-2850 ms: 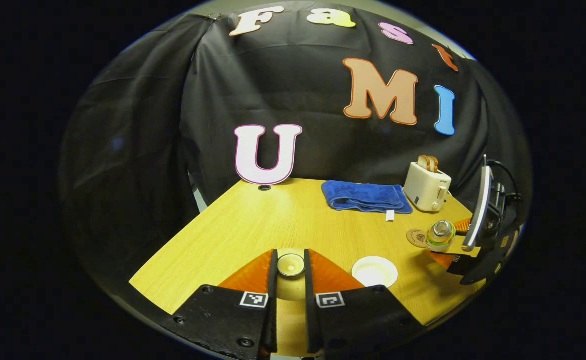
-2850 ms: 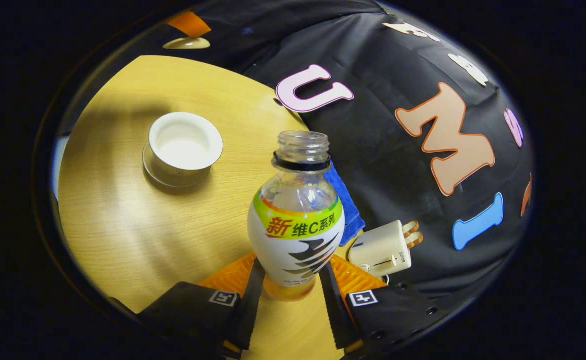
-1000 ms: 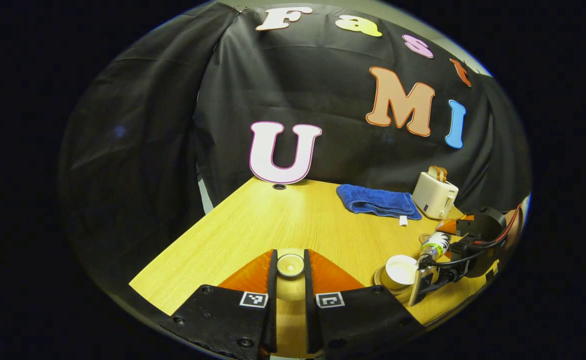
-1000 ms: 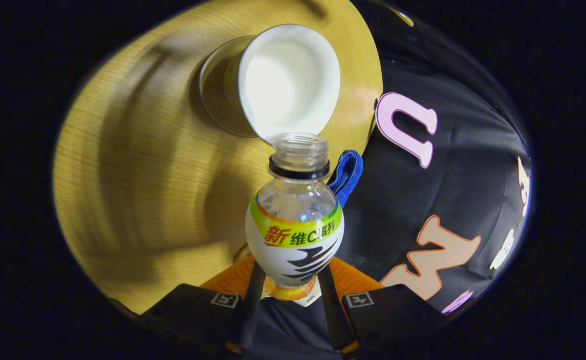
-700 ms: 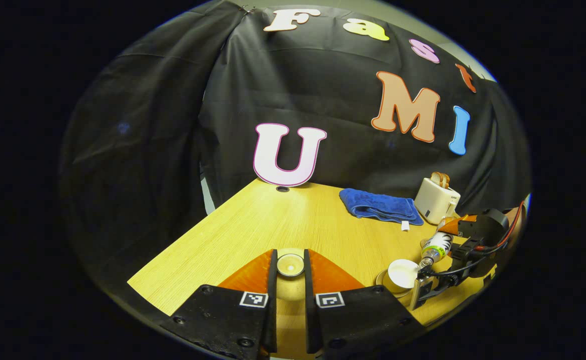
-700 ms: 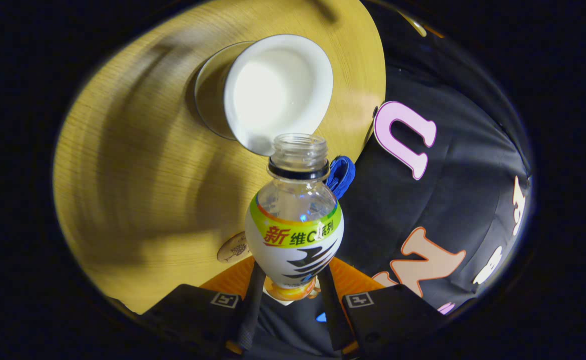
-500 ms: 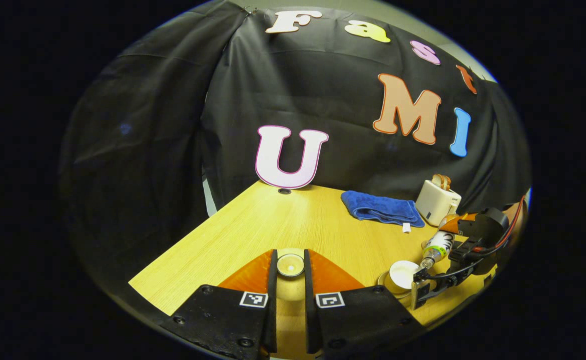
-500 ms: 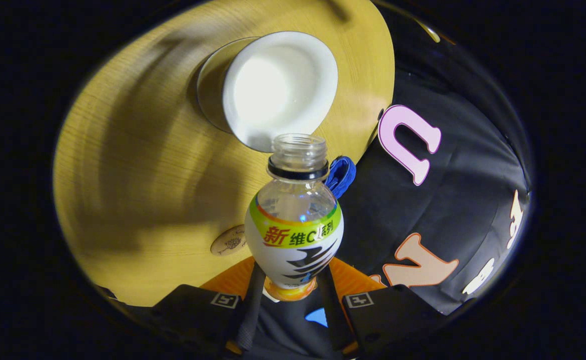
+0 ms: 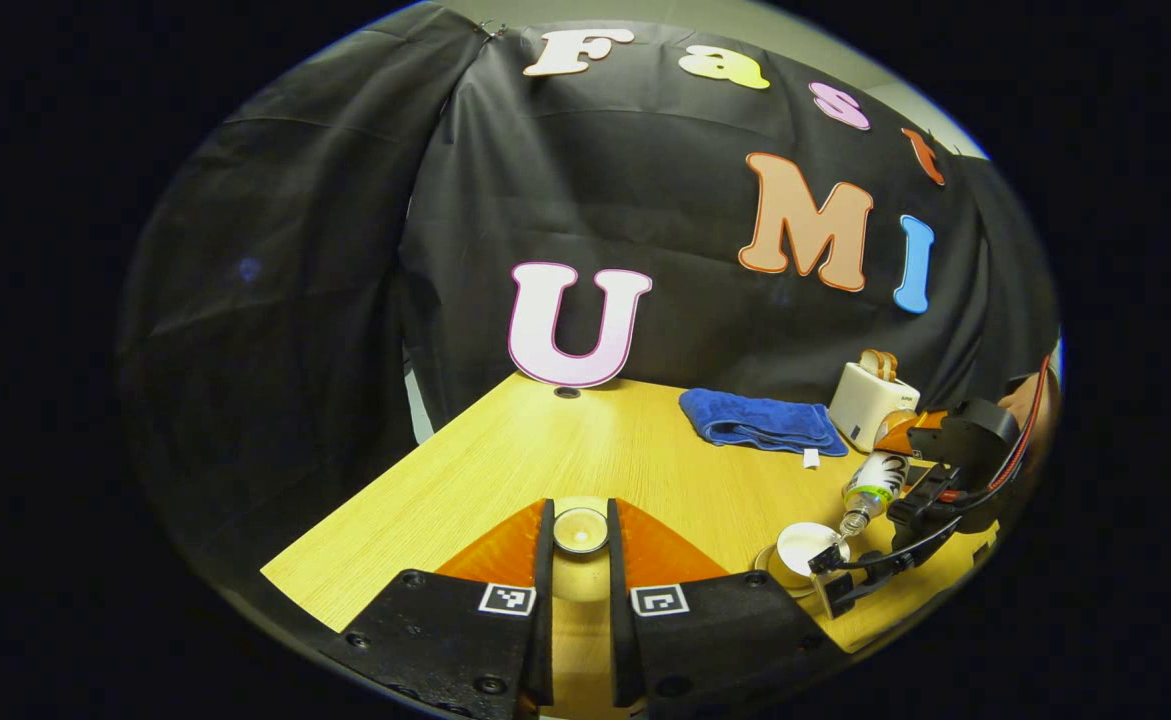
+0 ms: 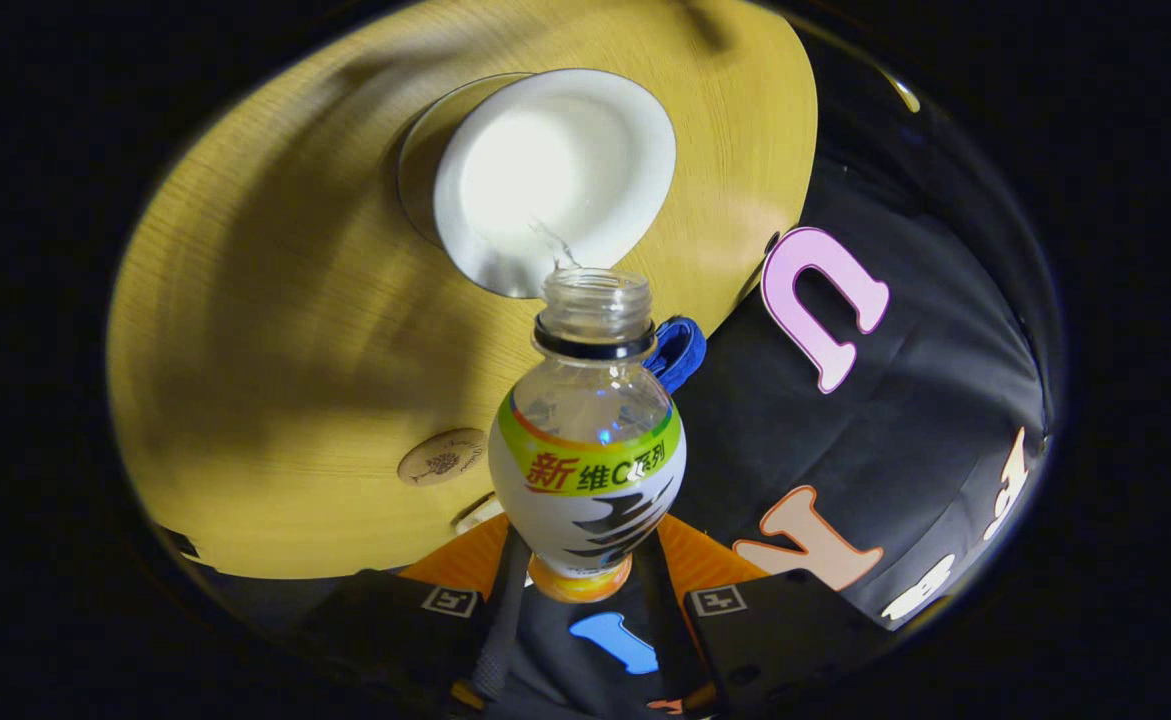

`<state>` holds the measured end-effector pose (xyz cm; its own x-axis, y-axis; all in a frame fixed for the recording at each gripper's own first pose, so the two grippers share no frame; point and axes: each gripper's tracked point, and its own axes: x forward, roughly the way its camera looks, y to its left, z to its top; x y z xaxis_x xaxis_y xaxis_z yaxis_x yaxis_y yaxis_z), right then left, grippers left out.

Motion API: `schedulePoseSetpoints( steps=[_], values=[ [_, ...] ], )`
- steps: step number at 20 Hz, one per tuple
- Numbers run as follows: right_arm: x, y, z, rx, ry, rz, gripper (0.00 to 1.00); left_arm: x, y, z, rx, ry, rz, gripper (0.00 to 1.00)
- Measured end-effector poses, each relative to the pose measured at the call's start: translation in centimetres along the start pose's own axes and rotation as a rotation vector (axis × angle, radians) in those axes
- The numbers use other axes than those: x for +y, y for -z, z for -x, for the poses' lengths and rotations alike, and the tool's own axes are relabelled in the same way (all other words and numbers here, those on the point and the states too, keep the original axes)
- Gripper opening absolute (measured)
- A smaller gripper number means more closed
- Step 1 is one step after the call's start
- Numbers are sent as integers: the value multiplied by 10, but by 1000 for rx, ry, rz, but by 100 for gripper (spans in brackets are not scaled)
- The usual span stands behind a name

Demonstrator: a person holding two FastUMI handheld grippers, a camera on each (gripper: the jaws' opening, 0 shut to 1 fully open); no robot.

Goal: Open the teacup lid with one hand, grasp the water bottle and pour water into the teacup with the other hand; after pouring, place the water bottle on the coaster and then close the teacup lid.

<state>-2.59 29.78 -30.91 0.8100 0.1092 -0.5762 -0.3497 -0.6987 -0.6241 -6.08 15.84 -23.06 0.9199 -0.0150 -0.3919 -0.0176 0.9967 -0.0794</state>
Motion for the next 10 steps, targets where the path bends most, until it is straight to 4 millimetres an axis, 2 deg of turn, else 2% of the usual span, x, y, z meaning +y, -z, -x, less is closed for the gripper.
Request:
schedulePoseSetpoints(
  steps=[10],
  values=[
    [-13, -4, 7, 4, -5, 86, 62, -5, 1, 4, -17, 8, 6, 20]
  ],
)
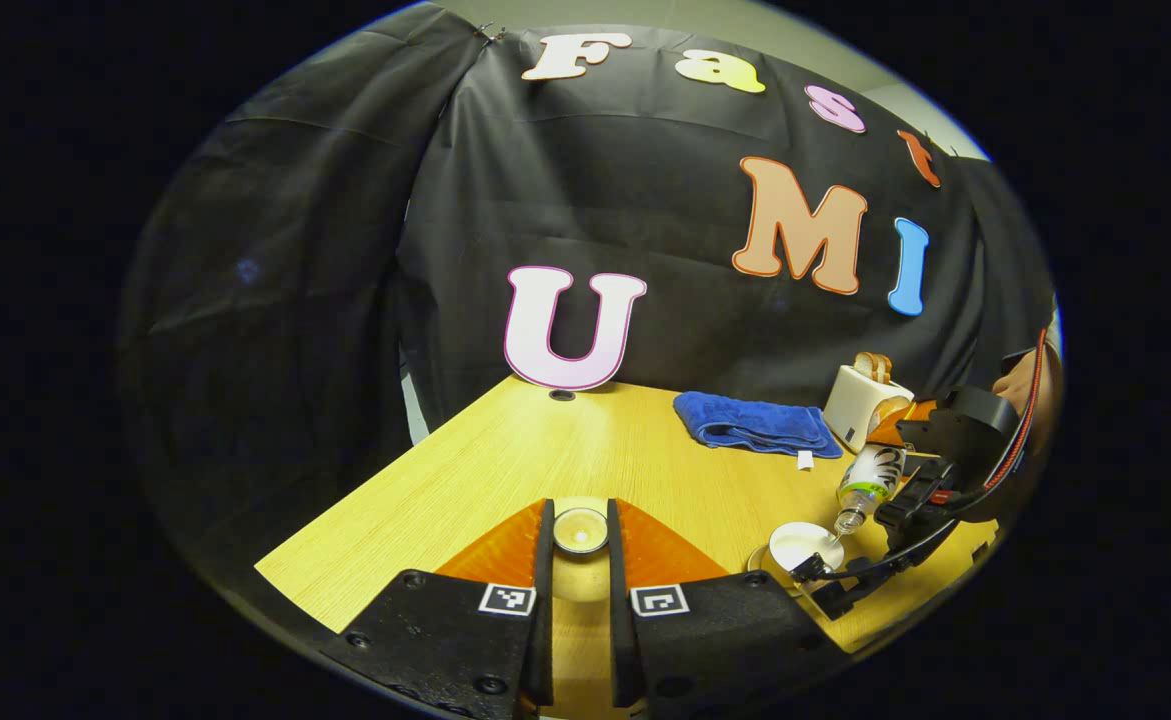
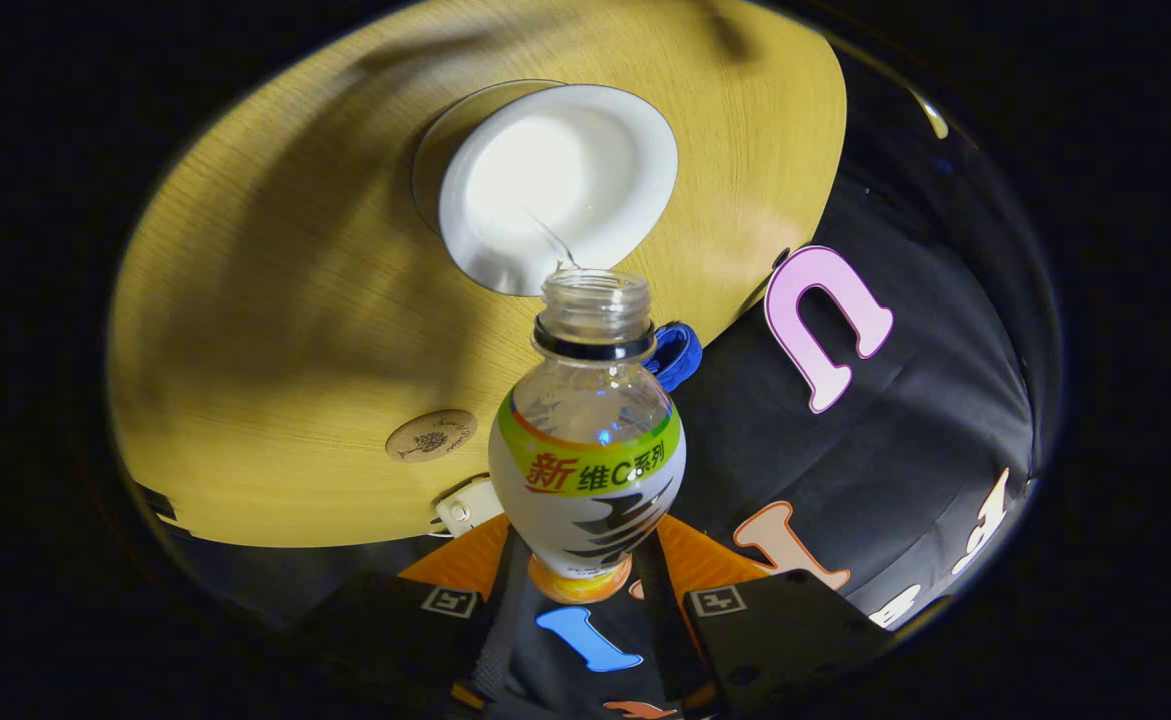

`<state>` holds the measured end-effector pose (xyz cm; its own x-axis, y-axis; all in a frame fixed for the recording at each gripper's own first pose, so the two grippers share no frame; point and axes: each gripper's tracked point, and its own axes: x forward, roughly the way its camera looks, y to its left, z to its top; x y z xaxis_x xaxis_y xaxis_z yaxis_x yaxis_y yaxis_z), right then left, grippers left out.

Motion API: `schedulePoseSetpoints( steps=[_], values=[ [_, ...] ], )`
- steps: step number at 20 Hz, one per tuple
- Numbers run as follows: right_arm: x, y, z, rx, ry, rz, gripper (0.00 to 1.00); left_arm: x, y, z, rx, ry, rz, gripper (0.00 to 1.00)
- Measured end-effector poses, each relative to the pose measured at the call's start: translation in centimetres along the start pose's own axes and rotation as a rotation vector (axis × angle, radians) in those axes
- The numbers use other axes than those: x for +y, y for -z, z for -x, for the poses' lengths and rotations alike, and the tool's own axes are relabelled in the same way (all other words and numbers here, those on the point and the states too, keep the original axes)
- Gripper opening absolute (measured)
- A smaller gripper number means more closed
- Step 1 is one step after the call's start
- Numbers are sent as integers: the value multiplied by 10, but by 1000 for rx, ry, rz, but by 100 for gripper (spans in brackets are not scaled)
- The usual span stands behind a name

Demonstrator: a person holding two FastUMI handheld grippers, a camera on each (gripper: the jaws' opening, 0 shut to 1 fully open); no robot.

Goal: Open the teacup lid with one hand, grasp the water bottle and pour water into the teacup with the other hand; after pouring, place the water bottle on the coaster and then close the teacup lid.

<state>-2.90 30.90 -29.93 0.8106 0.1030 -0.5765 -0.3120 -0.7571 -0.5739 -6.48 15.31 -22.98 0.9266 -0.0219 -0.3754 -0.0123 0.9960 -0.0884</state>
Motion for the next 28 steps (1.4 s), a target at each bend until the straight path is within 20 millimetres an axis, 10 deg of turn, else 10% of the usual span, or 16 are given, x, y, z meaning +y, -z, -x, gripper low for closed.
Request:
schedulePoseSetpoints(
  steps=[18, 28],
  values=[
    [68, -27, 6, -176, -265, -940, 60, -63, -21, -24, 72, 109, -177, 20],
    [113, 61, 12, -112, -321, -1687, 60, -148, -5, -43, 132, 237, -200, 20]
  ],
)
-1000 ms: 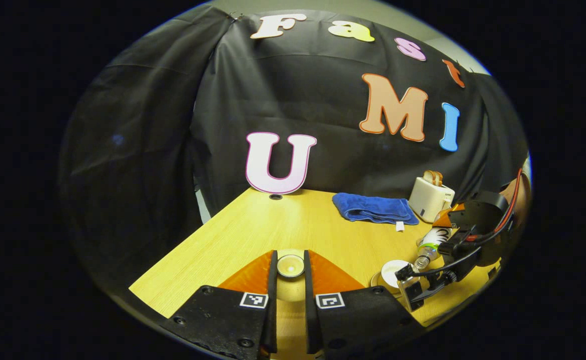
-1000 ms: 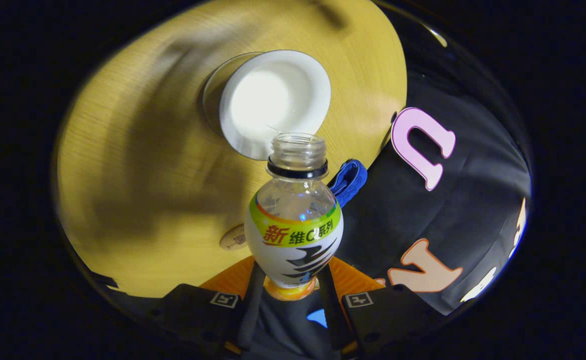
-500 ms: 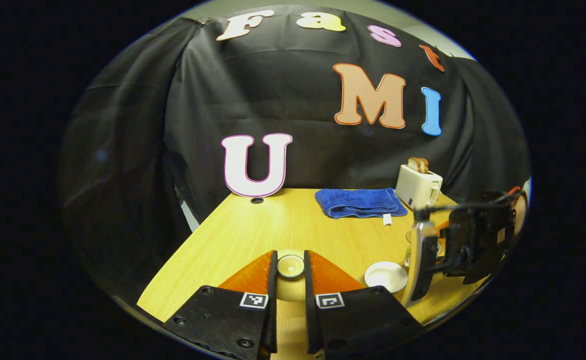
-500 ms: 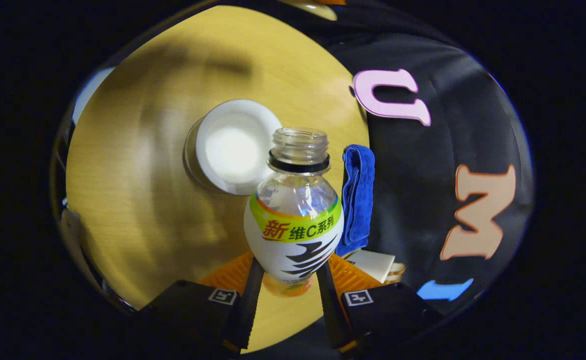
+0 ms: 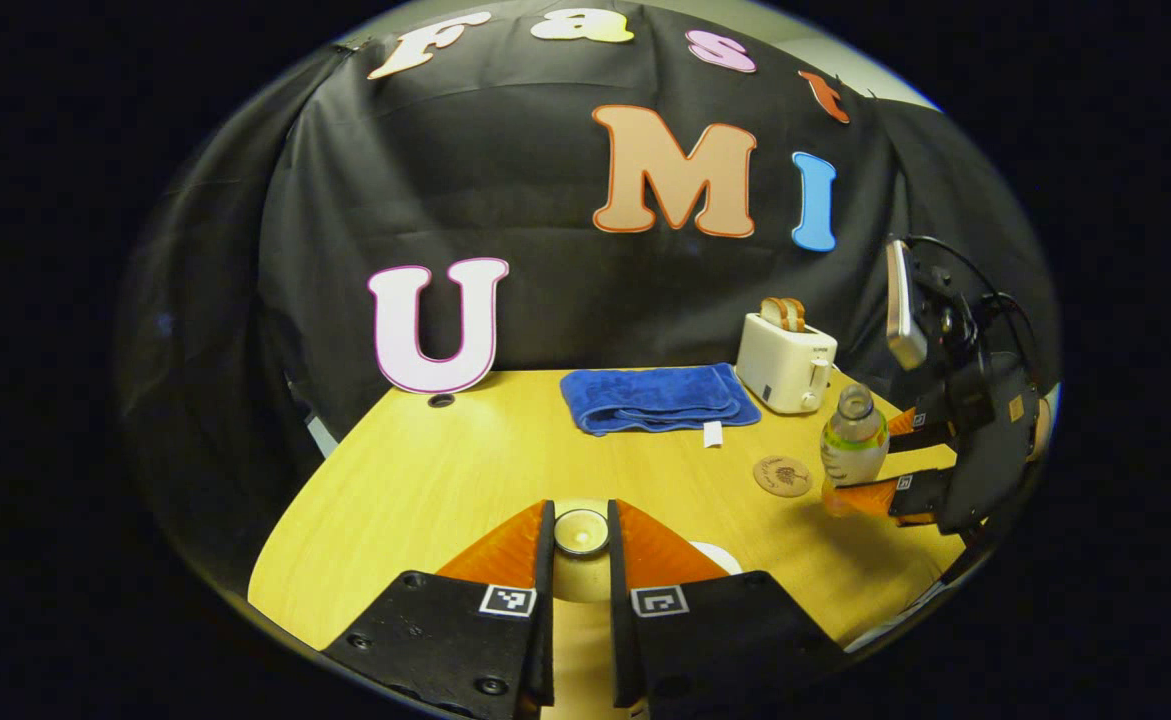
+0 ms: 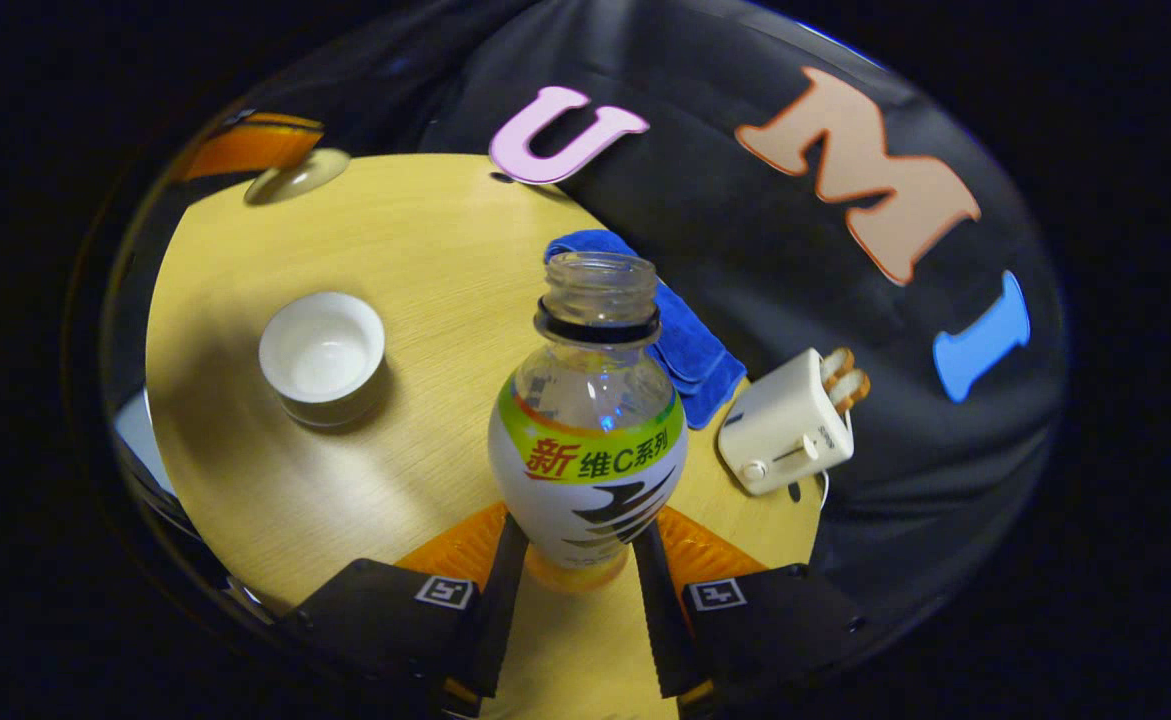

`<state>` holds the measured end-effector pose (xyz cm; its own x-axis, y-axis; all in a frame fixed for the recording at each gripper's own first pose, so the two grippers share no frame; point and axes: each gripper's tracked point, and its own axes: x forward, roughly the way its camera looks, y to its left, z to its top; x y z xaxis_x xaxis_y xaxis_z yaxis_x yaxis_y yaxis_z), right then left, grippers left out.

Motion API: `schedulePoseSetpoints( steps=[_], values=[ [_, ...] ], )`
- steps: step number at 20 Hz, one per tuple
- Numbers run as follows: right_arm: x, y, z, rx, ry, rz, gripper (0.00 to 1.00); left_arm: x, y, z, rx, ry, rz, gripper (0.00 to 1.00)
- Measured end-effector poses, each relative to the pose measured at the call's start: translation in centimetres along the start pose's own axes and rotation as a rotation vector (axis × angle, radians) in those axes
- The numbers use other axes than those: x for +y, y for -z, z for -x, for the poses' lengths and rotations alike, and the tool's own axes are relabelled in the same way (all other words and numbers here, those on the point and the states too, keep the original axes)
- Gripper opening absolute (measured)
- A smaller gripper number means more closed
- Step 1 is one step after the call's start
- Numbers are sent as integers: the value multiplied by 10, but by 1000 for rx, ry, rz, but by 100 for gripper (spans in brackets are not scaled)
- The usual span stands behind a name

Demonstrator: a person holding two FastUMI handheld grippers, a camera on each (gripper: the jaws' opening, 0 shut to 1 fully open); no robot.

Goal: Open the teacup lid with one hand, grasp the water bottle and pour water into the teacup with the other hand; after pouring, place the water bottle on the coaster and then close the teacup lid.

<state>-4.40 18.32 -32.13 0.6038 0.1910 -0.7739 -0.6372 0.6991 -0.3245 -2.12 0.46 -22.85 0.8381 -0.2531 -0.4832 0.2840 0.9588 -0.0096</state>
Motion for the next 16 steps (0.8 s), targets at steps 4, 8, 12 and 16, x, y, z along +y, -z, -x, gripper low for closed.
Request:
schedulePoseSetpoints(
  steps=[4, 8, 12, 16],
  values=[
    [-18, 27, 10, -40, -26, -266, 65, -39, 9, -20, 32, 73, -37, 20],
    [-28, 43, 15, -38, -7, -323, 65, -64, 25, -30, 72, 130, -37, 20],
    [-36, 46, 24, -45, 11, -347, 65, -72, 49, -38, 120, 156, 20, 20],
    [-42, 48, 31, -51, 27, -357, 65, -67, 67, -41, 164, 149, 29, 22]
  ],
)
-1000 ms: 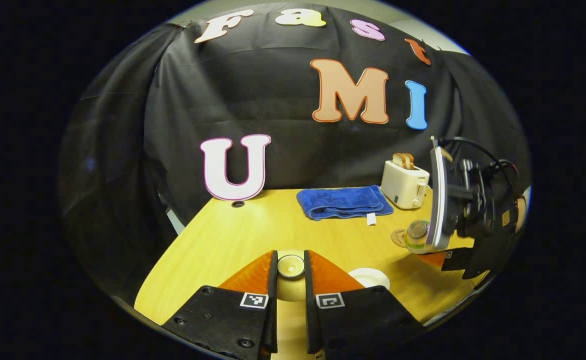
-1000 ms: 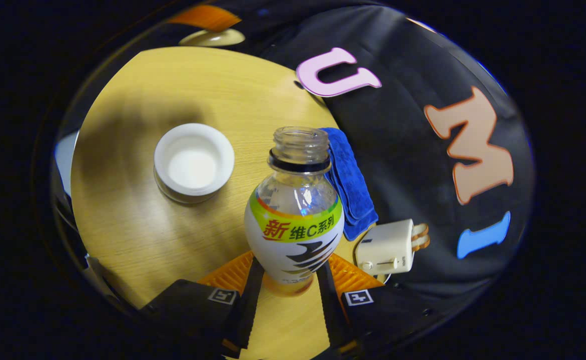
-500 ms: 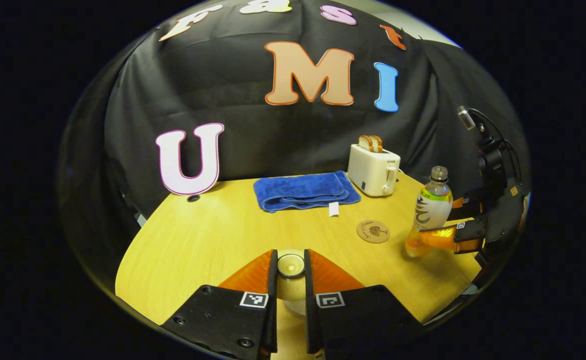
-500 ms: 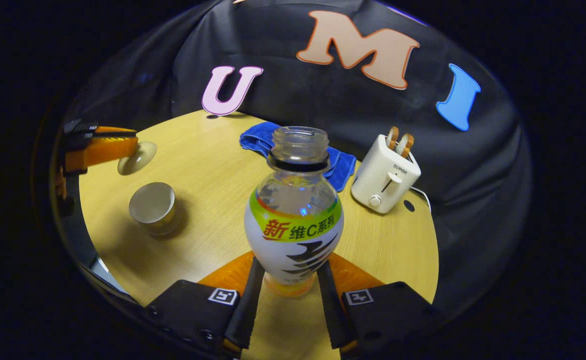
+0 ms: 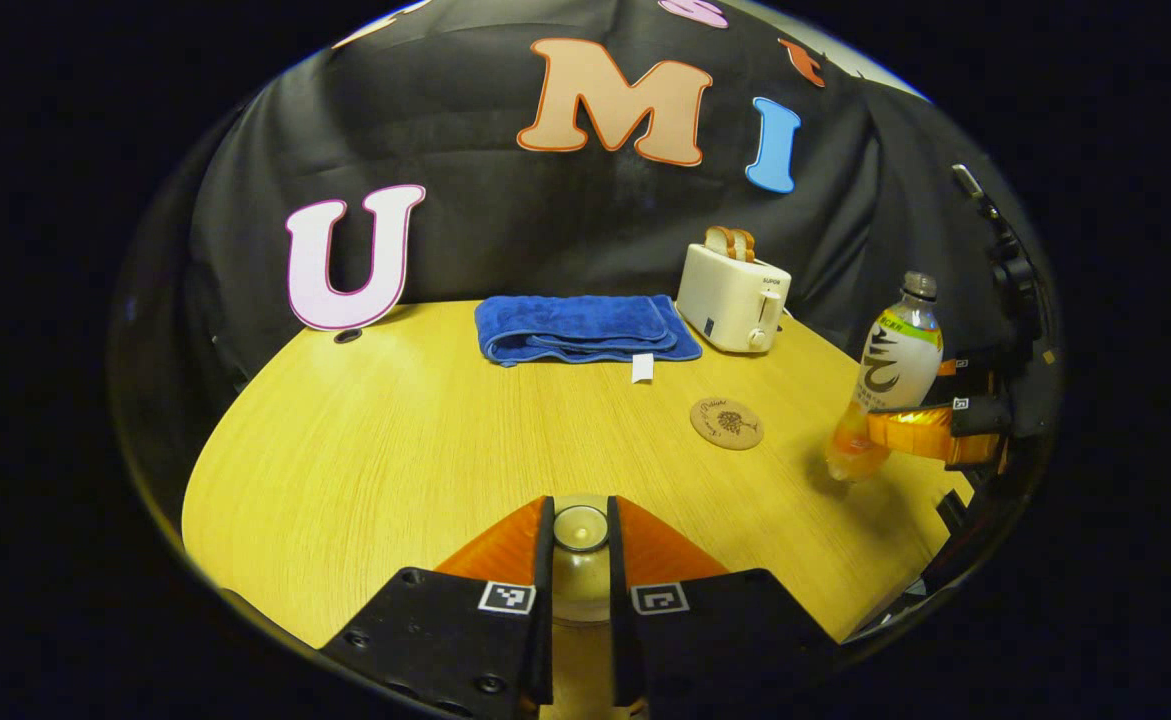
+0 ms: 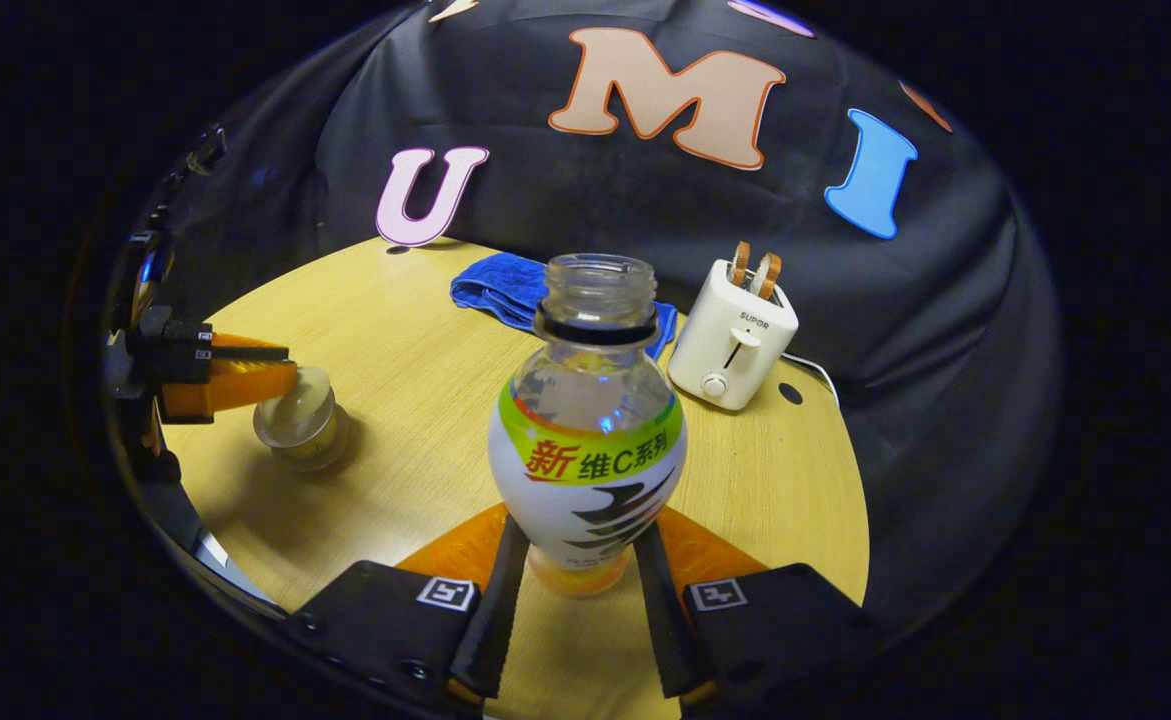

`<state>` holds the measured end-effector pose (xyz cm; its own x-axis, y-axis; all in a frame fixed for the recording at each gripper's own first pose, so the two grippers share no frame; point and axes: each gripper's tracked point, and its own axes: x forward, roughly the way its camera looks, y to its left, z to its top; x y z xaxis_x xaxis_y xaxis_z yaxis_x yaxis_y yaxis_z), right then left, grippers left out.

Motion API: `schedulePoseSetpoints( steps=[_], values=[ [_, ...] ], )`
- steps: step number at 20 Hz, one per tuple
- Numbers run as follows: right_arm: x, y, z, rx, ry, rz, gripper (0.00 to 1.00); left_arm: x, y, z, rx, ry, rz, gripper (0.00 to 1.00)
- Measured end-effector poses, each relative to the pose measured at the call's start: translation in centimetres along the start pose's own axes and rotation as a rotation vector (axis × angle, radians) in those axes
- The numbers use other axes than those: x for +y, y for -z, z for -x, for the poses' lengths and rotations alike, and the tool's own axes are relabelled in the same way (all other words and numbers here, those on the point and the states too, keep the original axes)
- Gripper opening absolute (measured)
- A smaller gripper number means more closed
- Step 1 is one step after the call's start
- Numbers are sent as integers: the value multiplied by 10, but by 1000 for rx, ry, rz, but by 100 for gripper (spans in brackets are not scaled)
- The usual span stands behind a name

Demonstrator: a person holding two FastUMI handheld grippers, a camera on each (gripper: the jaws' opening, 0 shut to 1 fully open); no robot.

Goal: Open the teacup lid with one hand, grasp the water bottle and pour water into the teacup with the other hand; after pouring, place the water bottle on the coaster and then close the teacup lid.

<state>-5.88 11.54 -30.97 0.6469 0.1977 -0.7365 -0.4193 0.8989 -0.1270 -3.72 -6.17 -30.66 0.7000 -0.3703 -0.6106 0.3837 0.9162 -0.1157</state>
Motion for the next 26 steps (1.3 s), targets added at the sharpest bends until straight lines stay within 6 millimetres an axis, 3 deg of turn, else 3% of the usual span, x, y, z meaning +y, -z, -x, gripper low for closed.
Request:
schedulePoseSetpoints(
  steps=[10, 16, 19, 21, 26],
  values=[
    [-5, -11, 2, -22, 6, -36, 61, -2, 8, -3, 19, 17, -5, 20],
    [1, -26, -13, -43, -23, -74, 65, -2, 10, -2, 24, -7, -6, 27],
    [6, -39, -24, -62, -51, -99, 63, -1, 5, 10, -4, -20, 2, 29],
    [10, -47, -32, -78, -69, -110, 62, 2, 0, 16, -23, -37, 8, 34],
    [18, -73, -56, -141, -96, -137, 63, 7, -21, 36, -93, -98, 8, 72]
  ],
)
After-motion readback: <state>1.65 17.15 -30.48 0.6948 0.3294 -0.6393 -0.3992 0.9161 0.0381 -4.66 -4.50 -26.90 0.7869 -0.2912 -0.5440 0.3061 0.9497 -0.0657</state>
